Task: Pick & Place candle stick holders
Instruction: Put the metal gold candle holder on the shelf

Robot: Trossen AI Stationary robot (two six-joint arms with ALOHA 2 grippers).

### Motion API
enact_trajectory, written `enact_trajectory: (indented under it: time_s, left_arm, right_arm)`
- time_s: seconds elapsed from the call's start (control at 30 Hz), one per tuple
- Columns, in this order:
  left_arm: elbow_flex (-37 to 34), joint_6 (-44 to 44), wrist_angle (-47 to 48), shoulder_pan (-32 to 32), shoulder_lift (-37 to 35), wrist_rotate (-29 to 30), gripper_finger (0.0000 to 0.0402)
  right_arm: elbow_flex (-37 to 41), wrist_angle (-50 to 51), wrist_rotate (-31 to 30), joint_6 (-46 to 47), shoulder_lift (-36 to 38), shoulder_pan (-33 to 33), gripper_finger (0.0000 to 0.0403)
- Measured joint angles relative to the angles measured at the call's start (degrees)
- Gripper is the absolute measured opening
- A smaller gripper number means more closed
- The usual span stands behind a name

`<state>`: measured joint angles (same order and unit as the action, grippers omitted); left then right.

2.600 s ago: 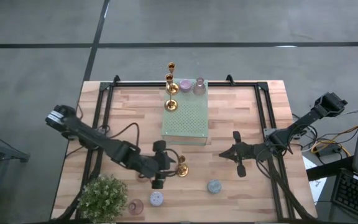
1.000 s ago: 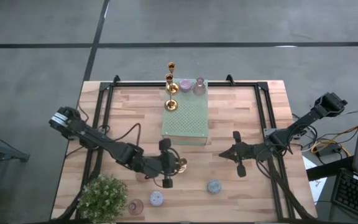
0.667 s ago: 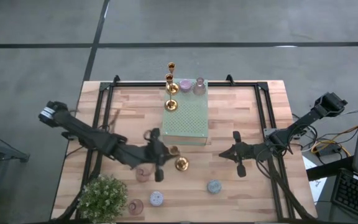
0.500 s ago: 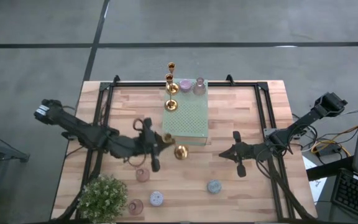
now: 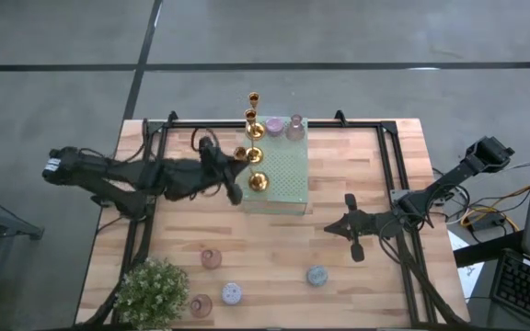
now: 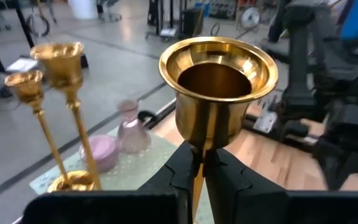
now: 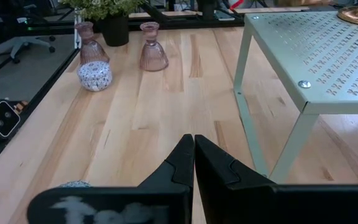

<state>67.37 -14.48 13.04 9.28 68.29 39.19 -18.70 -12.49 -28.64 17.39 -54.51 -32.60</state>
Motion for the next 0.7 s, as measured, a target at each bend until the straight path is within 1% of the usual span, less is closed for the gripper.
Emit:
enact_trajectory:
  time_s: [0.1,0.17,0.4,0.7]
  left_arm:
    - [0.0,-0.7,0.3,-2.7,0.1,-3.2,0.0026]
    - [0.0,-0.9,1.2,-4.1,0.2,-4.2,0.0029]
    - [0.0,-1.3,3.7,-7.1,0.1,-4.2,0.0026]
    - [0.0,-2.6,5.7,-7.8,0.5,-4.6,0.0032]
  right_arm:
    - [0.0,0.0,0.0,0.0,0.0,0.0,0.0008]
    - [0.0,0.0,0.0,-0.2,0.0,0.0,0.0008]
    - [0.0,0.0,0.0,-0.3,0.0,0.0,0.0008]
    - [0.0,0.0,0.0,-0.4,0.0,0.0,0.0008]
